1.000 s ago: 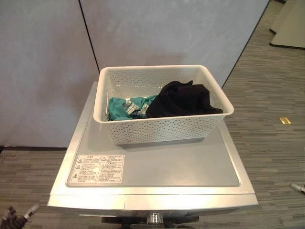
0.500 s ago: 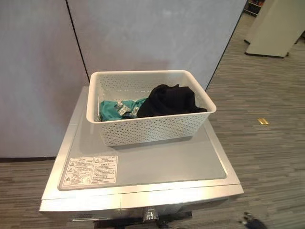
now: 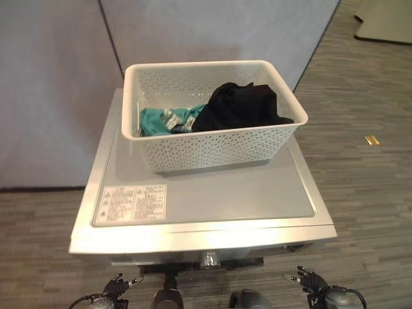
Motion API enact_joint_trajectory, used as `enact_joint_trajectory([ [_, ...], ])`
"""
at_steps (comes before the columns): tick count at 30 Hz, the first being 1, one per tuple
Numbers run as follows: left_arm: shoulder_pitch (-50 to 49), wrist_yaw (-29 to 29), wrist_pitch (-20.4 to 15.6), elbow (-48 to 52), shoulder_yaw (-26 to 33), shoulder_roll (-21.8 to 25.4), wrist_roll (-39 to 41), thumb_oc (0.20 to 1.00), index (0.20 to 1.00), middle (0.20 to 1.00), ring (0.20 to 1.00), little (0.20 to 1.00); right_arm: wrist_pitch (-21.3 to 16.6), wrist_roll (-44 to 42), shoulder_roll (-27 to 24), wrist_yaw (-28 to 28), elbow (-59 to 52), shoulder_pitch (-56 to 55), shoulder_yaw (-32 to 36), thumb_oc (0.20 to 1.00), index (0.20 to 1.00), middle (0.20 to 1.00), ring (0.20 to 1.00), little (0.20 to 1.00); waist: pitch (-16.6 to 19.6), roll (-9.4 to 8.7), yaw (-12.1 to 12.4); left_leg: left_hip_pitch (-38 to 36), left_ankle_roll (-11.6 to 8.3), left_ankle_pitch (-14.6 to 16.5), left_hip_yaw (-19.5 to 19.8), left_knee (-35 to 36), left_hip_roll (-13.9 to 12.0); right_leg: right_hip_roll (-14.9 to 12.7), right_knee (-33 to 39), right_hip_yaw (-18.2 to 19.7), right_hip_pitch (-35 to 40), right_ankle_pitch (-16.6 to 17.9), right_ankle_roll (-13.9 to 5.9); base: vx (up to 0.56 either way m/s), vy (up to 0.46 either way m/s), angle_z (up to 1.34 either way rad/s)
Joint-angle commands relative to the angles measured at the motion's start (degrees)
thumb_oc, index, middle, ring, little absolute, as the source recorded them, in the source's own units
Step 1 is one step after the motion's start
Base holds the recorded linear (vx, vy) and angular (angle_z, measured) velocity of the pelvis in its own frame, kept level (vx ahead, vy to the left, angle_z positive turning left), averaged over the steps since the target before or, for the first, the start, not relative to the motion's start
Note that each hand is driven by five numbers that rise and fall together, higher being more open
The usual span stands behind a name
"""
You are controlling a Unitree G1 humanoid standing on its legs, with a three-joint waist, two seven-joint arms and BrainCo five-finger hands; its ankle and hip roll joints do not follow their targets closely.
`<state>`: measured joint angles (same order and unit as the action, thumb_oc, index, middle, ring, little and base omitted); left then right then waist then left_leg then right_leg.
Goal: Grab the laundry basket,head to the washer,open it,put in the laundry and shut it.
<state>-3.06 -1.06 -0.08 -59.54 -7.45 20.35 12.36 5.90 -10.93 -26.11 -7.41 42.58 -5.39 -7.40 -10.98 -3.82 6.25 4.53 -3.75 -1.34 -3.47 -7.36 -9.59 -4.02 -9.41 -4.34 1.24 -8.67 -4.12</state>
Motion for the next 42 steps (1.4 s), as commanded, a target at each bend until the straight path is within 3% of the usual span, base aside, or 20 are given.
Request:
enact_joint_trajectory([
  [1, 1.4, -1.1, -0.7, 0.6, 0.4, 1.0, -1.2, 1.000, 1.000, 1.000, 1.000, 1.000, -2.9, -0.1, -2.7, 1.0, -10.5, -2.1, 0.2, 1.000, 1.000, 1.000, 1.000, 1.000, 0.7, -2.31, 1.0, 11.7, -0.42, -6.8, 4.5, 0.9, 1.0, 1.8, 5.5, 0.3, 3.9, -2.0, 1.06, -0.36, -0.363, 0.27],
  [3, 2.5, -1.4, -0.6, 1.0, 0.1, 0.7, -1.0, 1.000, 1.000, 1.000, 1.000, 1.000, -3.1, 0.4, -3.6, 1.1, -13.8, -2.9, 0.6, 1.000, 1.000, 1.000, 1.000, 1.000, -0.1, -1.87, 0.3, 12.7, -0.95, -8.6, 4.7, 2.5, 0.6, 2.8, 6.7, -0.6, 3.8, -1.6, 1.43, -0.20, -0.171, 0.42],
  [4, 3.8, -2.1, -0.9, 1.5, -0.3, 0.5, -0.9, 1.000, 1.000, 1.000, 1.000, 1.000, -3.7, 0.7, -4.3, 1.5, -16.1, -3.9, 1.2, 1.000, 1.000, 1.000, 1.000, 1.000, -1.3, -1.83, -0.3, 13.8, -1.41, -9.3, 2.8, 2.9, 0.0, 2.9, 7.5, -1.9, 4.0, -1.3, 1.47, -0.22, -0.109, 0.63],
  [5, 4.9, -2.5, -1.1, 2.2, -0.8, 0.3, -0.8, 1.000, 1.000, 1.000, 1.000, 1.000, -3.8, 0.8, -4.7, 2.0, -17.7, -4.6, 1.6, 1.000, 1.000, 1.000, 1.000, 1.000, -2.2, -1.69, -1.3, 14.6, -1.63, -9.2, -0.6, 2.4, -1.0, 2.7, 7.7, -3.4, 3.4, -0.7, 1.53, -0.46, -0.165, 1.06],
  [6, 6.6, -3.0, -1.4, 3.5, -1.4, -0.2, -0.9, 1.000, 1.000, 1.000, 1.000, 1.000, -4.1, 2.1, -5.4, 2.1, -20.4, -5.7, 1.3, 1.000, 1.000, 1.000, 1.000, 1.000, -3.1, -2.02, -3.5, 13.4, -2.02, -7.9, -6.5, -0.8, -4.1, 2.1, 8.9, -6.6, 2.0, 1.0, 1.69, -0.35, -0.090, 1.28],
  [7, 6.6, -3.0, -1.4, 3.5, -1.4, -0.2, -0.9, 1.000, 1.000, 1.000, 1.000, 1.000, -4.0, 2.1, -5.4, 2.1, -20.4, -5.7, 1.4, 1.000, 1.000, 1.000, 1.000, 1.000, -3.2, -1.97, -3.5, 13.5, -2.04, -7.7, -6.4, -1.1, -4.1, 2.1, 8.9, -6.7, 2.1, 1.0, 1.70, -0.38, -0.077, 1.31],
  [8, 6.7, -3.4, -1.9, 4.6, -1.2, -0.4, -0.5, 1.000, 1.000, 1.000, 1.000, 1.000, -4.1, 3.1, -6.4, 2.1, -22.2, -6.3, 1.0, 1.000, 1.000, 1.000, 1.000, 1.000, -3.7, -2.36, -4.3, 13.0, -1.92, -5.5, -5.6, -5.6, -5.2, 1.3, 9.8, -7.4, 1.3, 2.2, 1.76, -0.21, -0.018, 0.94],
  [12, 6.6, -3.7, -2.0, 7.7, -2.1, -1.4, -0.3, 1.000, 1.000, 1.000, 1.000, 1.000, -4.4, 5.7, -7.5, 1.6, -26.1, -7.2, -0.3, 1.000, 1.000, 1.000, 1.000, 1.000, -3.5, -2.92, -6.5, 7.9, -1.41, -1.0, 2.6, -18.3, -6.1, -1.1, 10.4, -8.5, -0.8, 5.1, 2.19, -0.19, 0.057, 0.27],
  [13, 6.2, -3.5, -1.7, 9.6, -3.5, -1.5, -0.9, 1.000, 1.000, 1.000, 1.000, 1.000, -4.1, 6.7, -7.2, 1.4, -25.8, -6.9, -0.9, 1.000, 1.000, 1.000, 1.000, 1.000, -2.3, -1.28, -7.9, 0.2, -1.50, 1.5, 3.6, -14.8, -7.0, -0.8, 9.8, -9.0, -1.5, 5.0, 1.46, -0.04, 0.129, 0.27],
  [14, 6.1, -3.5, -1.6, 9.7, -3.5, -1.5, -0.9, 1.000, 1.000, 1.000, 1.000, 1.000, -4.1, 6.7, -7.2, 1.4, -25.8, -6.9, -0.9, 1.000, 1.000, 1.000, 1.000, 1.000, -2.3, -1.42, -7.9, -0.1, -1.47, 1.1, 3.5, -14.3, -6.8, -0.9, 9.8, -9.0, -1.5, 5.1, 1.46, 0.02, 0.191, 0.03],
  [16, 5.8, -2.6, -1.1, 10.1, -4.7, -2.1, -2.2, 1.000, 1.000, 1.000, 1.000, 1.000, -3.7, 8.1, -6.7, 1.2, -26.0, -8.8, 0.2, 1.000, 1.000, 1.000, 1.000, 1.000, -0.3, 1.04, -9.6, -7.0, -2.22, 3.8, -0.8, -3.2, -8.1, -0.6, 10.3, -9.7, -2.5, 5.4, 0.58, 0.00, 0.194, 0.13],
  [17, 6.1, -2.2, -0.9, 10.1, -5.6, -2.4, -2.9, 1.000, 1.000, 1.000, 1.000, 1.000, -3.7, 8.7, -6.9, 1.1, -26.4, -9.3, 0.8, 1.000, 1.000, 1.000, 1.000, 1.000, 0.4, 1.62, -10.2, -7.7, -2.75, 3.9, -1.9, 0.2, -8.1, -0.9, 10.5, -10.1, -3.4, 5.9, 0.28, -0.12, 0.348, 1.20],
  [18, 6.3, -0.8, -0.9, 11.9, -8.3, -1.6, -6.5, 1.000, 1.000, 1.000, 1.000, 1.000, -4.1, 11.4, -8.5, 2.1, -24.9, -8.4, 2.5, 1.000, 1.000, 1.000, 1.000, 1.000, 1.8, 2.16, -11.0, -8.0, -3.11, 5.6, -3.0, 4.5, -6.0, -3.3, 11.1, -11.1, -5.0, 8.4, -1.25, -0.11, 0.267, 1.23],
  [28, 3.5, 0.7, -2.3, 16.2, -8.7, -1.2, -6.8, 1.000, 1.000, 1.000, 1.000, 1.000, -5.2, 31.3, -15.8, 5.4, -20.0, 3.3, -3.6, 1.000, 1.000, 1.000, 1.000, 1.000, 0.6, 2.29, -8.8, -9.8, -1.00, 6.1, -3.8, 10.1, -1.1, -7.8, 10.6, -10.1, -8.0, 13.6, -4.37, -0.06, 0.093, 0.05],
  [42, 3.7, -0.7, -3.4, 20.0, -11.4, -1.0, -3.8, 1.000, 1.000, 1.000, 1.000, 1.000, -3.7, 28.4, -11.9, 13.0, -4.1, 22.0, -12.7, 1.000, 1.000, 1.000, 1.000, 1.000, -5.4, 2.90, -4.5, -1.2, -0.40, 3.3, -0.1, 8.9, 0.9, -10.3, 11.6, -12.3, -11.4, 15.3, -4.81, -0.07, -0.001, 0.11],
])
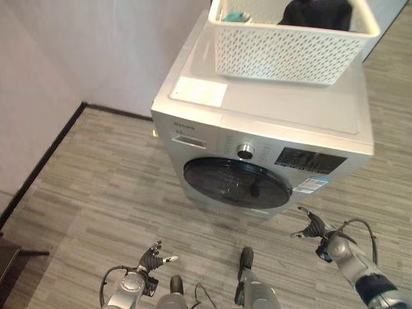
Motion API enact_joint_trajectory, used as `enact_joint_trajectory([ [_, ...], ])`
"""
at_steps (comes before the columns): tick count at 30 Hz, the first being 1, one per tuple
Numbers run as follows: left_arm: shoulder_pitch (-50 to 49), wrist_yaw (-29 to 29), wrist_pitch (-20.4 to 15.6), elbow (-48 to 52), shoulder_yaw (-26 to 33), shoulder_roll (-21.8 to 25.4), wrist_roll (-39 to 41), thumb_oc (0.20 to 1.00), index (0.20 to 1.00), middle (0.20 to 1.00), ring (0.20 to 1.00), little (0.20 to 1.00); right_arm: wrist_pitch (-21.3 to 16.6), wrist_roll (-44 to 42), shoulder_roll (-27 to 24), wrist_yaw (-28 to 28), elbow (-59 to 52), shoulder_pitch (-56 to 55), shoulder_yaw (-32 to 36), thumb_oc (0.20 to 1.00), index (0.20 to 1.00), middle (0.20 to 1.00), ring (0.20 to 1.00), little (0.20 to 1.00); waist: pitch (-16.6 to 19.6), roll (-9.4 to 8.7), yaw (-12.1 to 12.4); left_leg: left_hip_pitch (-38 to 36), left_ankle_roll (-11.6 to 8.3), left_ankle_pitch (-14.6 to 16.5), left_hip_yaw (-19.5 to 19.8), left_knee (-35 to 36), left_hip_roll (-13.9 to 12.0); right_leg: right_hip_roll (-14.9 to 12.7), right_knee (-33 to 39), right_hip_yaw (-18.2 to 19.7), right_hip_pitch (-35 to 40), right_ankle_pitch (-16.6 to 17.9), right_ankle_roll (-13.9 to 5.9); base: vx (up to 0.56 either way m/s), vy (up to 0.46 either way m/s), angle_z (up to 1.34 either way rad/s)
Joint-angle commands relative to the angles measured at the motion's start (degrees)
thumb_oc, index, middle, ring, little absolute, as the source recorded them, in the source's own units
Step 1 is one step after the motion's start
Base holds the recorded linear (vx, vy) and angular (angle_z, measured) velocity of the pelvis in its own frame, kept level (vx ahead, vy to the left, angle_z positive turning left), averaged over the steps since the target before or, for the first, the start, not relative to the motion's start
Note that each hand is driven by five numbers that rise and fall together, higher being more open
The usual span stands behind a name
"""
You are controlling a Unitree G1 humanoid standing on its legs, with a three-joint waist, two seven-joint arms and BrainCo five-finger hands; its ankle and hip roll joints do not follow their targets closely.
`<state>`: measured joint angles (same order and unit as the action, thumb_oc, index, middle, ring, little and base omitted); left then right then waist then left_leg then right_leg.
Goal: Grab the laundry basket,head to the washer,open it,put in the laundry and shut it.
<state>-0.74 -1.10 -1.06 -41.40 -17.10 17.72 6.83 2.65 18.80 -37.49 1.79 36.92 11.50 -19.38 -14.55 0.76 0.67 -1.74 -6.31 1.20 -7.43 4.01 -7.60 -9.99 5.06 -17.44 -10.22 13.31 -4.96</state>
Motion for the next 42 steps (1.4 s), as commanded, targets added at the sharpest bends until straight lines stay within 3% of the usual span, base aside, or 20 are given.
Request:
enact_joint_trajectory([
  [1, 1.5, -0.8, -2.7, 2.2, -1.9, 1.8, 2.1, 1.000, 1.000, 1.000, 1.000, 1.000, -0.6, -1.5, -0.3, 4.8, 3.4, 6.8, -1.2, 1.000, 1.000, 1.000, 1.000, 1.000, -2.3, -1.47, 1.4, 5.9, 2.16, 0.5, 4.2, -2.7, -1.0, -4.5, -3.0, 0.7, -0.3, -6.6, -3.95, -0.09, -0.008, 0.22],
  [8, 1.8, -1.6, -2.7, 0.9, -1.8, 1.6, 4.1, 1.000, 1.000, 1.000, 1.000, 1.000, 0.1, -2.9, -2.3, 8.6, 3.5, 13.4, -0.5, 1.000, 1.000, 1.000, 1.000, 1.000, -3.5, -1.04, 2.1, 8.7, 1.99, -0.7, 4.7, -3.1, -1.0, -4.5, -2.6, 0.4, -1.4, -6.4, -3.69, -0.02, 0.002, 0.09],
  [13, 1.3, -1.5, -2.1, -2.0, -0.8, 0.6, 3.5, 1.000, 1.000, 1.000, 1.000, 1.000, 1.1, -0.8, -4.8, 9.7, -5.9, 6.8, 6.6, 1.000, 1.000, 1.000, 1.000, 1.000, -2.9, -1.55, 1.3, 8.5, 2.10, -0.6, 4.6, -2.0, -1.2, -4.2, -2.6, 0.2, -1.3, -6.7, -3.74, 0.03, -0.005, 0.02],
  [17, 1.4, -1.4, -2.2, -2.1, -0.9, 0.6, 3.3, 1.000, 1.000, 1.000, 1.000, 1.000, 1.1, -0.7, -4.7, 10.2, -6.6, 5.3, 8.0, 1.000, 1.000, 1.000, 1.000, 1.000, -3.0, -1.73, 1.3, 8.7, 2.21, -0.5, 4.7, -2.1, -1.0, -4.2, -2.7, 0.3, -1.5, -6.7, -3.80, 0.01, -0.003, 0.01],
  [25, 2.4, -2.5, -2.9, -0.2, -2.7, 0.7, 5.5, 1.000, 1.000, 1.000, 1.000, 1.000, 1.0, -5.2, -0.6, 13.2, -0.3, 12.6, 4.8, 1.000, 1.000, 1.000, 1.000, 1.000, -4.9, -1.28, 2.6, 11.0, 2.36, -1.0, 5.5, -2.8, -0.6, -4.5, -2.6, 0.2, -2.7, -6.5, -3.67, -0.01, 0.000, 0.00],
  [30, 2.4, -3.5, -3.4, 0.5, -4.7, 0.1, 7.8, 1.000, 1.000, 1.000, 1.000, 1.000, -0.2, -11.2, 4.8, 15.8, 8.0, 18.8, 1.6, 1.000, 1.000, 1.000, 1.000, 1.000, -5.8, -0.03, 4.5, 13.0, 2.22, -1.8, 6.6, -3.1, -0.4, -4.7, -2.2, -0.5, -3.0, -6.5, -3.49, -0.01, -0.006, 0.11],
  [32, 2.4, -3.7, -3.4, 0.9, -5.5, 0.3, 7.7, 1.000, 1.000, 1.000, 1.000, 1.000, -1.1, -14.6, 6.9, 15.2, 15.8, 22.6, -0.7, 1.000, 1.000, 1.000, 1.000, 1.000, -6.1, 0.78, 5.9, 14.1, 2.13, -1.8, 7.1, -4.0, -0.3, -4.9, -2.0, -0.9, -2.9, -6.4, -3.49, -0.02, 0.000, 0.14],
  [36, 2.2, -3.7, -3.4, 1.0, -5.6, 0.7, 8.0, 1.000, 1.000, 1.000, 1.000, 1.000, -1.1, -15.6, 8.4, 14.0, 20.4, 24.6, -3.1, 1.000, 1.000, 1.000, 1.000, 1.000, -6.1, 1.24, 7.0, 14.4, 2.11, -1.7, 7.4, -4.6, -0.2, -5.0, -1.9, -1.4, -2.7, -6.4, -3.42, 0.00, 0.002, 0.02],
  [42, 0.8, -3.7, -3.2, 0.1, -4.2, 0.9, 7.3, 1.000, 1.000, 1.000, 1.000, 1.000, -1.4, -14.9, 12.6, 10.2, 16.0, 20.2, -7.1, 1.000, 1.000, 1.000, 1.000, 1.000, -4.8, 0.85, 7.5, 13.3, 2.13, -1.1, 7.3, -4.5, -0.1, -5.1, -1.8, -1.9, -1.5, -6.7, -3.40, 0.01, 0.003, 0.00],
])
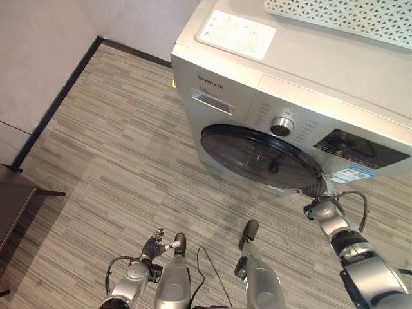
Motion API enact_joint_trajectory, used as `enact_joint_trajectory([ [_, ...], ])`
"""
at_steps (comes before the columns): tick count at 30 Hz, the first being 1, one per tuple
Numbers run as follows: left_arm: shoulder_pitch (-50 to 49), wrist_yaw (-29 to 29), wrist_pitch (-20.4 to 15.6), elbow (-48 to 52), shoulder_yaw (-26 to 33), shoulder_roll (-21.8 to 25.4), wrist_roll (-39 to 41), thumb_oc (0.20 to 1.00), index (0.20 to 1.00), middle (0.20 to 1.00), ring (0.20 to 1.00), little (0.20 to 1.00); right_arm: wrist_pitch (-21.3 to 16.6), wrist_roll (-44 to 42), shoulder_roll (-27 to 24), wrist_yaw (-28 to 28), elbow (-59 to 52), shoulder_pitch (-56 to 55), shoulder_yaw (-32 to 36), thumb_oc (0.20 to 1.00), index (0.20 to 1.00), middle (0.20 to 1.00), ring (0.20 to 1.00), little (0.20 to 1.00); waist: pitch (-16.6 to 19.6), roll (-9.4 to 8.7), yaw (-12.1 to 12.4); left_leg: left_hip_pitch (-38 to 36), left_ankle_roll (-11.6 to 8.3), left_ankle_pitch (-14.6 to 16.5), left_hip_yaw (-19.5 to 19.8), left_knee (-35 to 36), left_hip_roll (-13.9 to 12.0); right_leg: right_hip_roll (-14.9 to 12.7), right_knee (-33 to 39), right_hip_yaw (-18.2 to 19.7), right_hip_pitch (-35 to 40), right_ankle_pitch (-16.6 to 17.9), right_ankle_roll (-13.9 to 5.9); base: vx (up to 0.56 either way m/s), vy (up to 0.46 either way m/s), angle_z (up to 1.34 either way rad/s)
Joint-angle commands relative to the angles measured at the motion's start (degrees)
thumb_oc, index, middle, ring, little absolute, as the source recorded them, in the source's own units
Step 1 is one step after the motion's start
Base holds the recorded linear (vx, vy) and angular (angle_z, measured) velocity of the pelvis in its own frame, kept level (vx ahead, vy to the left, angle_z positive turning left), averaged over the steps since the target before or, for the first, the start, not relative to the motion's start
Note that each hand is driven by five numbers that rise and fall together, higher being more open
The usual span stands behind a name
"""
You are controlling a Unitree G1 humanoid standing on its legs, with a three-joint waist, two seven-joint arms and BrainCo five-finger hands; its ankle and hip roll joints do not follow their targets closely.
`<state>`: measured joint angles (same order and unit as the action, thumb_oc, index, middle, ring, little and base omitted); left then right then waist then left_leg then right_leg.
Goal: Grab the laundry basket,head to the washer,open it,put in the laundry and shut it.
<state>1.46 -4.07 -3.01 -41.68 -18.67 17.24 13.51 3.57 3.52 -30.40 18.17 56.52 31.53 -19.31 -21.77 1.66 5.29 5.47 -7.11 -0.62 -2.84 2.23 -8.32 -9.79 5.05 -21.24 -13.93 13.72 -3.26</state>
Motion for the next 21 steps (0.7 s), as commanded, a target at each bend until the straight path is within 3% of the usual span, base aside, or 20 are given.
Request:
enact_joint_trajectory([
  [1, -1.6, -0.8, -1.2, 0.4, -2.3, 1.4, 0.6, 1.000, 1.000, 1.000, 1.000, 1.000, -2.6, -0.2, 6.6, -7.0, -4.9, -1.2, -7.7, 1.000, 1.000, 1.000, 1.000, 1.000, 2.6, -0.26, 2.9, 5.9, 2.94, 0.8, 2.7, -2.8, 0.6, -5.3, -1.8, 1.8, 2.5, -7.1, -5.12, 0.03, 0.012, -0.03],
  [7, -2.4, -0.6, -0.6, -0.6, -0.4, 1.4, -0.9, 1.000, 1.000, 1.000, 1.000, 1.000, -3.8, -3.5, 11.2, -13.3, -13.8, -11.0, -10.8, 1.000, 1.000, 1.000, 1.000, 1.000, 4.2, -2.23, 2.4, 3.4, 3.10, 1.7, 2.1, -2.5, 0.4, -5.3, -1.9, 1.7, 4.1, -7.4, -5.34, 0.02, 0.005, -0.02],
  [9, -2.6, -0.9, -0.6, -1.4, 0.0, 1.3, -1.6, 1.000, 1.000, 1.000, 1.000, 1.000, -3.9, -5.1, 12.6, -16.1, -18.1, -15.6, -13.1, 1.000, 1.000, 1.000, 1.000, 1.000, 5.4, -3.64, 2.0, 1.6, 3.04, 2.0, 1.4, -1.8, 0.0, -5.0, -1.9, 1.5, 5.2, -7.9, -5.40, 0.05, 0.003, -0.05],
  [18, -2.0, -2.0, -1.0, -4.2, -1.8, -0.5, 0.6, 1.000, 1.000, 1.000, 1.000, 1.000, -5.1, -18.6, 18.1, -18.5, -15.8, -18.1, -16.3, 1.000, 1.000, 1.000, 1.000, 1.000, 8.0, -5.35, 2.8, -1.9, 2.63, 2.1, 0.6, 0.1, -0.7, -4.2, -1.8, 1.2, 7.7, -8.9, -5.63, 0.02, 0.007, -0.01],
  [21, -2.2, -2.2, -1.2, -4.1, -2.2, -0.5, 1.2, 1.000, 1.000, 1.000, 1.000, 1.000, -5.1, -18.4, 18.5, -17.9, -13.6, -17.1, -16.5, 1.000, 1.000, 1.000, 1.000, 1.000, 8.0, -5.29, 3.2, -2.2, 2.61, 2.1, 0.6, 0.2, -0.7, -4.2, -1.7, 1.1, 7.9, -8.9, -5.65, 0.01, 0.002, -0.01],
])
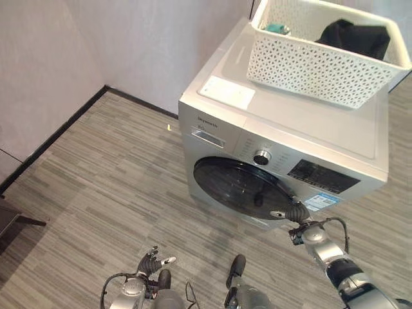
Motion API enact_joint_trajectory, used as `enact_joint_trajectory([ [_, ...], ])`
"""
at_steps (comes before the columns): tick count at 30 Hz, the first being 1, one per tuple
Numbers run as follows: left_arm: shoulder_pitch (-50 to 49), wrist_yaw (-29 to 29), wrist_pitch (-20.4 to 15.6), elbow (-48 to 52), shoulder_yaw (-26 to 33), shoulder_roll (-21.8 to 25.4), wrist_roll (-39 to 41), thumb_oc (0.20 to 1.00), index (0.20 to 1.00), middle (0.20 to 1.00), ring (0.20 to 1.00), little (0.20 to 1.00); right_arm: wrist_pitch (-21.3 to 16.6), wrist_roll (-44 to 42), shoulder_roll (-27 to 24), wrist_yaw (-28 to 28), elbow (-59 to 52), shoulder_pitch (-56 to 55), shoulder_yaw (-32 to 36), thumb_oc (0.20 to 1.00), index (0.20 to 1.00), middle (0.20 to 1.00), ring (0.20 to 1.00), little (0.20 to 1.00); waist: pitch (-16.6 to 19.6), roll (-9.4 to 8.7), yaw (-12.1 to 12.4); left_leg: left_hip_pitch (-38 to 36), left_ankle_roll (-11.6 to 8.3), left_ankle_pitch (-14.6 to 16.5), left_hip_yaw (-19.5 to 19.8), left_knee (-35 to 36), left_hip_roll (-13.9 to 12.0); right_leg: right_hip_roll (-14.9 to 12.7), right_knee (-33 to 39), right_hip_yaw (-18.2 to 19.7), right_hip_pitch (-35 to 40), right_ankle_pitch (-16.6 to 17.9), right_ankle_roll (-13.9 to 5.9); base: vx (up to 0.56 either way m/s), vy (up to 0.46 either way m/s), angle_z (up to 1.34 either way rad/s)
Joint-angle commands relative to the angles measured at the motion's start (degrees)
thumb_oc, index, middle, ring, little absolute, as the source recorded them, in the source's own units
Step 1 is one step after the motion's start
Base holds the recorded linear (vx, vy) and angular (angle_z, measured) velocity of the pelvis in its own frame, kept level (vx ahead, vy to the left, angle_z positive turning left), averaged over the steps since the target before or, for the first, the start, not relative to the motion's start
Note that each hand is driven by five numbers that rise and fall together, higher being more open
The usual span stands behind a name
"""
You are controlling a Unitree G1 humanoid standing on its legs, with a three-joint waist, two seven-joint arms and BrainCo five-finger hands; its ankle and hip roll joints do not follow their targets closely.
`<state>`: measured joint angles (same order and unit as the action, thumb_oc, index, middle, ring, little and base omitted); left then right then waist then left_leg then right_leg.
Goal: Grab the laundry basket,head to the washer,open it,put in the laundry and shut it.
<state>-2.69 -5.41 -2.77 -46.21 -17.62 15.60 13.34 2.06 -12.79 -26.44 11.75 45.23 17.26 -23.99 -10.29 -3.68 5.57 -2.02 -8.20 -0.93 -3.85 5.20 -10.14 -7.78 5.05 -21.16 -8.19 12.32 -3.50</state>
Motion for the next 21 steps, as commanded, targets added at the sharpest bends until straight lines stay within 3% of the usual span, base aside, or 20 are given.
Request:
enact_joint_trajectory([
  [1, 1.7, -1.0, -1.6, 0.6, -3.3, 1.1, 1.8, 1.000, 1.000, 1.000, 1.000, 1.000, -3.4, -2.1, 14.7, -10.8, 0.1, -1.9, -11.2, 1.000, 1.000, 1.000, 1.000, 1.000, -3.5, 0.14, 3.1, 5.2, 3.74, 2.4, 1.7, -2.8, 1.1, -6.2, -1.6, 1.0, 2.3, -7.3, -5.42, 0.00, 0.000, 0.00],
  [9, -2.6, 0.8, -1.4, 4.1, -1.6, 3.5, 1.9, 1.000, 1.000, 1.000, 1.000, 1.000, -0.8, 4.9, 10.1, -4.5, 20.1, 6.4, -0.5, 1.000, 1.000, 1.000, 1.000, 1.000, -3.4, 2.68, 5.8, 5.5, 3.77, 1.8, 3.1, -2.0, 1.6, -6.8, -0.6, -0.4, 3.7, -7.3, -5.60, 0.01, -0.002, 0.02],
  [14, -3.7, 2.0, -1.0, 6.9, -0.8, 4.8, 2.4, 1.000, 1.000, 1.000, 1.000, 1.000, 0.8, 8.1, 6.1, -3.0, 26.3, 9.3, 3.1, 1.000, 1.000, 1.000, 1.000, 1.000, -3.9, 4.29, 7.3, 6.5, 3.74, 1.2, 4.5, -1.6, 1.9, -6.9, -0.4, -1.3, 3.8, -7.5, -5.60, 0.00, -0.012, 0.15],
  [20, -3.6, 3.2, -0.8, 8.4, -0.9, 5.2, 3.3, 1.000, 1.000, 1.000, 1.000, 1.000, 0.9, 7.2, 5.4, -3.3, 27.5, 10.8, 4.4, 1.000, 1.000, 1.000, 1.000, 1.000, -4.5, 5.47, 8.0, 7.9, 3.81, 0.4, 5.3, -1.3, 2.2, -6.9, -0.3, -1.4, 2.7, -7.4, -5.52, -0.01, -0.003, 0.13],
  [21, -3.3, 3.3, -0.8, 8.1, -1.1, 5.1, 3.3, 1.000, 1.000, 1.000, 1.000, 1.000, 1.0, 6.8, 5.8, -3.6, 27.5, 11.0, 4.3, 0.878, 0.878, 0.878, 0.878, 0.878, -4.7, 5.70, 8.1, 8.4, 3.77, 0.1, 5.5, -1.2, 2.2, -6.9, -0.3, -1.4, 2.4, -7.4, -5.44, 0.00, 0.000, 0.00],
])
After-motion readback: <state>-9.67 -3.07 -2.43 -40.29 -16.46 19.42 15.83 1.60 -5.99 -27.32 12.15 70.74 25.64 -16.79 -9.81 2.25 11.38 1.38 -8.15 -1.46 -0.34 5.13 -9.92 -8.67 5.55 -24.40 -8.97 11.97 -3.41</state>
